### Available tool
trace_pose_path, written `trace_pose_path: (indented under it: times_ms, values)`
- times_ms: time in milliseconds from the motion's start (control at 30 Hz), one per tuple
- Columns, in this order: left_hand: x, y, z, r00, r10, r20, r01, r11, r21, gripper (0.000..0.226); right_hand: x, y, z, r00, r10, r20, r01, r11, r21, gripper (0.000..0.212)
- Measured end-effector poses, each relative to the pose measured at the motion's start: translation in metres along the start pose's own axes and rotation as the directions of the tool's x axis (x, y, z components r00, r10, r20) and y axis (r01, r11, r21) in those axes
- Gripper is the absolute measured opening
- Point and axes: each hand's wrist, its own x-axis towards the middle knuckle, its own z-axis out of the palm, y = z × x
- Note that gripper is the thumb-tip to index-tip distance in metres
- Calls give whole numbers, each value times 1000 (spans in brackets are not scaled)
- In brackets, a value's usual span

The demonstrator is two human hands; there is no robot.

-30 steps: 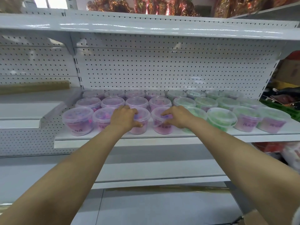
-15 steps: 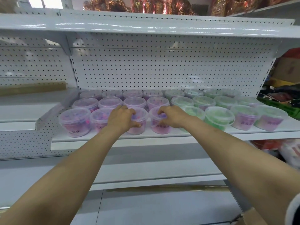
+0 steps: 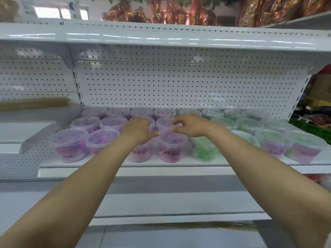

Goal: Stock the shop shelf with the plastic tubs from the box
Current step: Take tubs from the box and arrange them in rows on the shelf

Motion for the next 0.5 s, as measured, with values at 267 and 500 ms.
trace_pose_path:
  times_ms: [267, 500]
  values:
    - [86, 89, 30, 993, 82, 89, -74, 993, -89, 59, 19, 148, -36, 961, 272, -51, -273, 962, -21, 57]
    - [165, 153, 57, 983, 78, 166, -60, 992, -107, 91, 54, 219, -30, 945, 322, 53, -321, 947, -29, 51]
